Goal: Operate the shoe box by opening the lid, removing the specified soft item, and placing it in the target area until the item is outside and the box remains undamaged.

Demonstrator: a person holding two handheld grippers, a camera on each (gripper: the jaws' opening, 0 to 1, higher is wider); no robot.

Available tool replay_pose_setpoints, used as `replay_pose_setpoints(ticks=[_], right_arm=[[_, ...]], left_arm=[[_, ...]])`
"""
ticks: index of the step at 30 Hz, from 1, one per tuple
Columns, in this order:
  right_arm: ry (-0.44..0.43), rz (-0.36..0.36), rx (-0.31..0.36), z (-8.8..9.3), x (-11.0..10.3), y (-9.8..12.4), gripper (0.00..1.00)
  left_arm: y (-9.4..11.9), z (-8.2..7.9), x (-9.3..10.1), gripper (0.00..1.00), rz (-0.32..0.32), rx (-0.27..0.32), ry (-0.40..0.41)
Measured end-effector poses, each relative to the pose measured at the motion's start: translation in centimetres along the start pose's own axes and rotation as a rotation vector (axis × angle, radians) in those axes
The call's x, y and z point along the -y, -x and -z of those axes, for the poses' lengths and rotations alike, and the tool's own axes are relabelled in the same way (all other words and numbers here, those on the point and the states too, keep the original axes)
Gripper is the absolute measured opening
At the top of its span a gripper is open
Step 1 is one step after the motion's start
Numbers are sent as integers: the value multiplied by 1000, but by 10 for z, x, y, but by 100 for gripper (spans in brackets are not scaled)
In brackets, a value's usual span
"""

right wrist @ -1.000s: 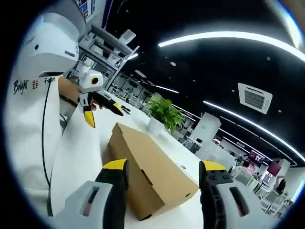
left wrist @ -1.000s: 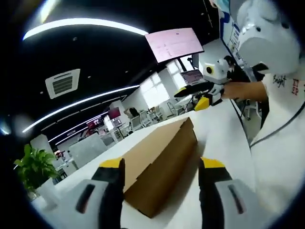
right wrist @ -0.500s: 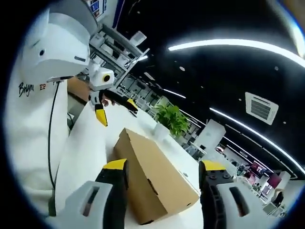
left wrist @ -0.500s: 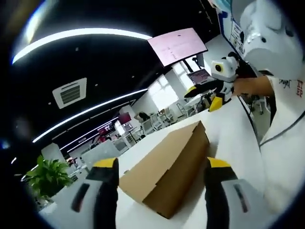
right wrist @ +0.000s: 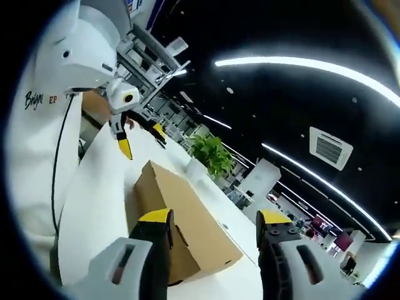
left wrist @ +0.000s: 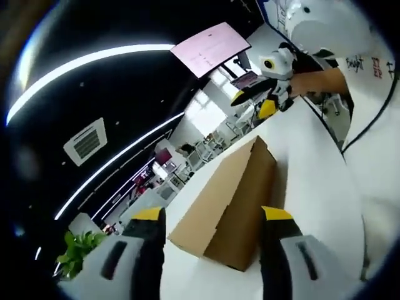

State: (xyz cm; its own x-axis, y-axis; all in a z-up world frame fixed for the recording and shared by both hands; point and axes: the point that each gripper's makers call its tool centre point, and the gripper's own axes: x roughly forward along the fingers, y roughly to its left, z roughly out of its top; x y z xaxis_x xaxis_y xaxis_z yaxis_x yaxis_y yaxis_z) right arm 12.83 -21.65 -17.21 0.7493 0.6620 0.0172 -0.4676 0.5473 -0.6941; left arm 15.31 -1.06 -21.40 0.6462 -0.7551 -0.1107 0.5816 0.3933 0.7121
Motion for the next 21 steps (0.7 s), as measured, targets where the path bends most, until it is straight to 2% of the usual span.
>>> replay_pose_setpoints(ticks=[3,5,9,14,16,18,20,21], right_arm=[[28,-10,2,-2,-3,-2,54],[40,-15,24,-6,-3,-2,51],[63,-19,28,-7,-4,-2,48],[105,-34,-7,3,-8,-3,47],[102,-43,-14,7,-9,-2,43],[100,-49,-25,12,-10,-2,38],[98,-55,-33,17,-10,-2,43],[113,-64,-32,18,-12,-2,43]], left_arm=[[0,-2,2,54,13,7,27],[0,-3,1,51,11,9,15],[0,-1,-6,53,-27,-14,-96],[-3,10,-5,50,-33,-49,-81],[-4,16,-3,49,-32,-68,-117],[-6,17,-2,49,-27,-63,-97],[-6,19,-1,49,-36,-64,-101],[-5,20,-3,49,-48,-64,-144]])
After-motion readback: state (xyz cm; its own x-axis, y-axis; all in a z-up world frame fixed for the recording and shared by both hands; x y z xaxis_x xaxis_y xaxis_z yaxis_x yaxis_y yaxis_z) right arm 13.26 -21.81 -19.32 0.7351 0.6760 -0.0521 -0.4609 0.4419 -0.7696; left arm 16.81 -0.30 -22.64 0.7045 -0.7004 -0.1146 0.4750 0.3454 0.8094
